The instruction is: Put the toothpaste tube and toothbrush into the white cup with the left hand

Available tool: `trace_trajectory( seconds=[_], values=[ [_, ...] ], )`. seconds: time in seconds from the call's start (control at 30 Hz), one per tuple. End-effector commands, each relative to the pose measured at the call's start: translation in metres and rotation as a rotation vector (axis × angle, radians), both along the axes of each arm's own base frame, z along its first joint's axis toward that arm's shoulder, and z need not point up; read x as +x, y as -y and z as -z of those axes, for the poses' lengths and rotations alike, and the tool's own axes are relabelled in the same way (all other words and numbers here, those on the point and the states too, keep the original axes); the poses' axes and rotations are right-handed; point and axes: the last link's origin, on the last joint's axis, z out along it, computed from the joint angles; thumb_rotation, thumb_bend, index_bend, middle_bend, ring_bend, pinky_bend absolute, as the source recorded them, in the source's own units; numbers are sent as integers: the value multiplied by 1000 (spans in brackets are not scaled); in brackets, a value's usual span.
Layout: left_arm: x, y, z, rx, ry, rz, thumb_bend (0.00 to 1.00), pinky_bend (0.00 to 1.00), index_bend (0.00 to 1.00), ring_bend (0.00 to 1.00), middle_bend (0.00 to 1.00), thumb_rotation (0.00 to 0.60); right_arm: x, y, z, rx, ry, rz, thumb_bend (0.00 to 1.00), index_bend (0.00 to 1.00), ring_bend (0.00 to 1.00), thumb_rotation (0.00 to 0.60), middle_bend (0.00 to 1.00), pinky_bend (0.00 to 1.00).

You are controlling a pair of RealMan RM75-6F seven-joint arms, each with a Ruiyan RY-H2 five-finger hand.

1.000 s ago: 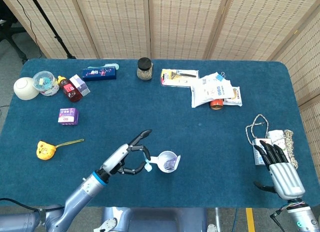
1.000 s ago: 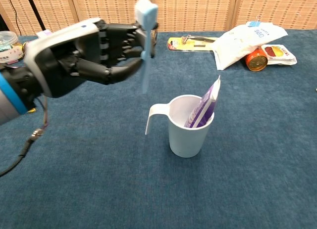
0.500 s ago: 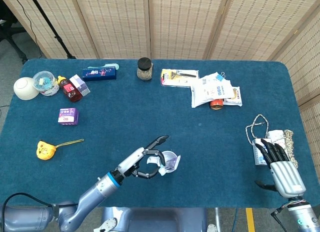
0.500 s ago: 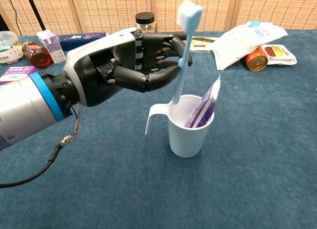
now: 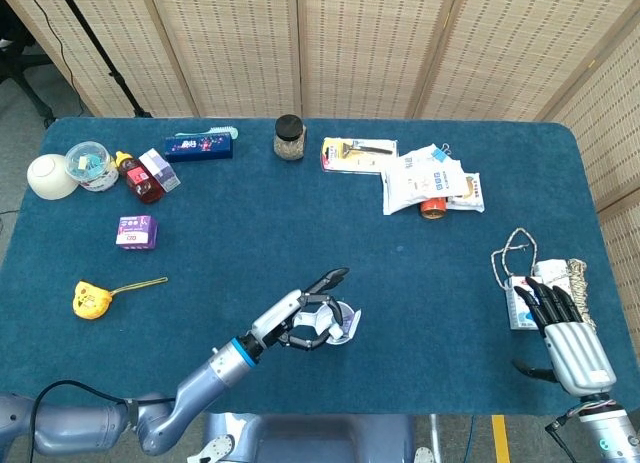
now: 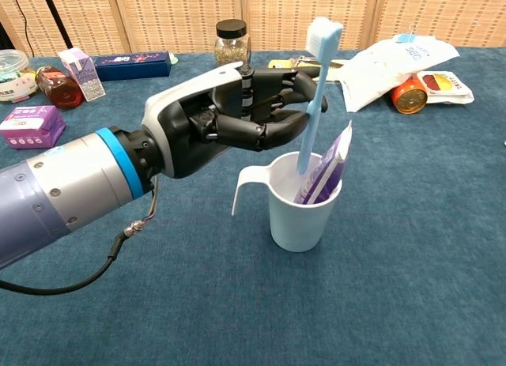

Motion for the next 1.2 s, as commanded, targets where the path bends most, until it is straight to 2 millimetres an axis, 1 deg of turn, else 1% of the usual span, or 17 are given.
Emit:
trace_trajectory(
  seconds=[0.03, 0.13, 0.2, 0.27, 0.33, 0.37, 0.43, 0.6, 0.73, 0.8, 0.87, 0.93, 0.97, 1.0, 1.07, 1.13, 1.2],
  values=[
    [0, -2, 5, -8, -2, -5, 481, 0, 513, 0, 0, 600, 0, 0, 0, 1, -1, 0, 0, 0, 0, 600, 0, 0],
    [0, -4, 8, -11, -6, -11, 481, 0, 472, 0, 0, 600, 0, 0, 1, 1, -2, 0, 0, 0, 0, 600, 0, 0],
    [-1, -4, 10, -15, -7, -13, 481, 0, 401, 0, 0, 600, 0, 0, 1, 1, -2, 1, 0, 0, 0, 600, 0, 0],
    [-1, -5, 11, -13, -7, -13, 479, 0, 246, 0, 0, 600, 0, 0, 1, 0, -2, 1, 0, 0, 0, 600, 0, 0],
    [-1, -4, 10, -12, -1, -11, 477, 0, 125, 0, 0, 600, 0, 0, 0, 0, -2, 0, 0, 0, 0, 600, 0, 0],
    [-1, -4, 10, -12, 4, -12, 476, 0, 86, 0, 0, 600, 0, 0, 1, 0, -2, 0, 0, 0, 0, 600, 0, 0],
    [-2, -4, 9, -8, 9, -13, 476, 0, 63, 0, 0, 600, 0, 0, 1, 1, -2, 0, 0, 0, 0, 600, 0, 0],
    [-3, -4, 7, -3, 20, -13, 476, 0, 58, 0, 0, 600, 0, 0, 1, 1, -3, -1, 0, 0, 0, 600, 0, 0],
    [-6, -2, -1, 38, 32, -2, 476, 0, 37, 0, 0, 600, 0, 0, 1, 0, -2, -2, 0, 0, 0, 600, 0, 0],
    [-11, -3, -9, 89, 30, 9, 476, 0, 12, 0, 0, 600, 1, -1, 1, 1, -1, -2, 0, 0, 0, 600, 0, 0],
    [-19, -3, -19, 164, -1, 29, 475, 0, 0, 0, 0, 600, 1, -1, 1, 1, 0, -3, 0, 0, 0, 600, 0, 0],
    [-34, -7, -33, 288, -88, 64, 473, 0, 0, 0, 0, 600, 1, -1, 1, 2, 0, -4, 0, 0, 0, 600, 0, 0],
    [-47, -10, -44, 389, -179, 83, 473, 0, 0, 0, 0, 600, 1, -1, 1, 4, -1, -4, 0, 0, 0, 600, 0, 0],
    [-54, -11, -51, 441, -233, 90, 472, 0, 0, 0, 0, 600, 1, -1, 1, 5, -1, -5, 0, 0, 0, 600, 0, 0],
    [-80, -16, -77, 601, -422, 84, 471, 0, 0, 0, 0, 600, 1, -1, 1, 3, -5, -5, 0, 0, 0, 600, 0, 0],
    [-101, -15, -97, 690, -571, 57, 471, 0, 0, 0, 0, 600, 0, 0, 2, -2, -8, -5, 0, 0, 0, 600, 0, 0],
    [-121, -11, -116, 743, -698, 19, 471, 0, 0, 0, 0, 600, 1, 1, 2, -7, -12, -6, 0, 0, 0, 600, 0, 0]
  ],
)
